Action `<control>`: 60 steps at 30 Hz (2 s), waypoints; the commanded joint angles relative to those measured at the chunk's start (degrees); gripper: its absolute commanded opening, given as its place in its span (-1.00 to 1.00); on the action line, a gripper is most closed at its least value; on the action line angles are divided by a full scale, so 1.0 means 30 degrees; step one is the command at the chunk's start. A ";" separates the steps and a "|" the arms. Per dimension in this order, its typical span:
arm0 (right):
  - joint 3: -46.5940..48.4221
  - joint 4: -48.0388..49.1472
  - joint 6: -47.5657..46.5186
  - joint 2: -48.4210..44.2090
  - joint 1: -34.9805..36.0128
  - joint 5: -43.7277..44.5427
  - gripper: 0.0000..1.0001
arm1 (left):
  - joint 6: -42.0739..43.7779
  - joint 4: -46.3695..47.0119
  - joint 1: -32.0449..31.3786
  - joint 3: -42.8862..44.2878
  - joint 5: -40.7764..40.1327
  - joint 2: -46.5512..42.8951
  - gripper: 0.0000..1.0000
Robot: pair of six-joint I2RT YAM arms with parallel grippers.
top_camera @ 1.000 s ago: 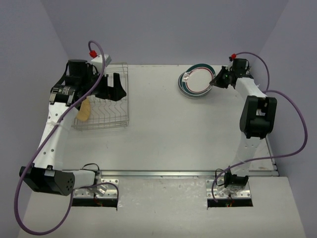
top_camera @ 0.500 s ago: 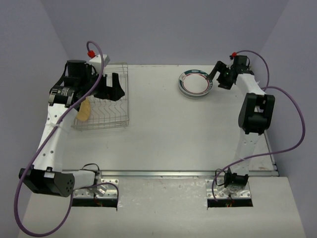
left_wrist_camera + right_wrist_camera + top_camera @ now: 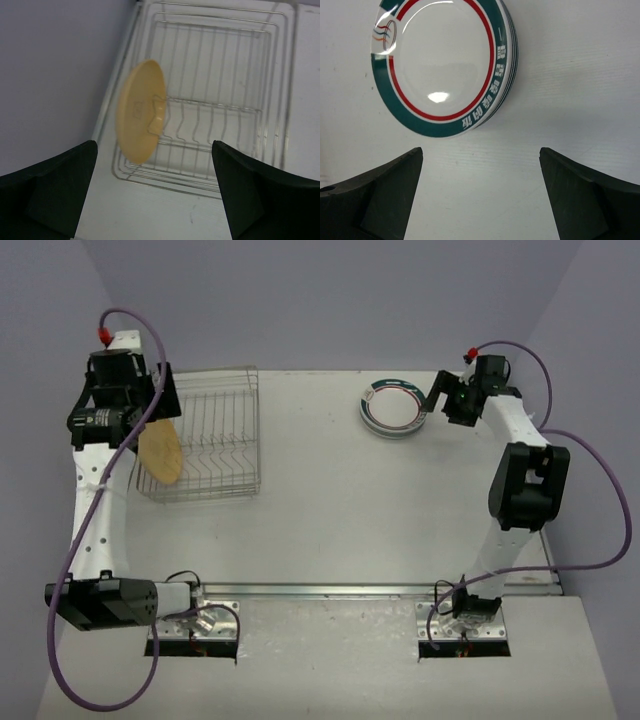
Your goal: Unload the plates from the dish rack
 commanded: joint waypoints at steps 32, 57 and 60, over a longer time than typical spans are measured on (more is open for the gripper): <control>-0.9475 0.2889 -0.3692 -1.0949 0.4408 0.0504 0.98 | 0.2993 -0.1262 0.3742 0.2944 0.3735 0.9423 0.43; -0.9296 0.2879 -0.3335 -1.0737 0.4408 0.0160 0.97 | 0.3217 0.0235 0.3976 0.0177 0.4531 0.8874 -0.15; -0.9269 0.2879 -0.3282 -1.0763 0.4408 0.0123 0.98 | 0.3090 0.0507 0.3965 0.0033 0.4126 0.8757 -0.21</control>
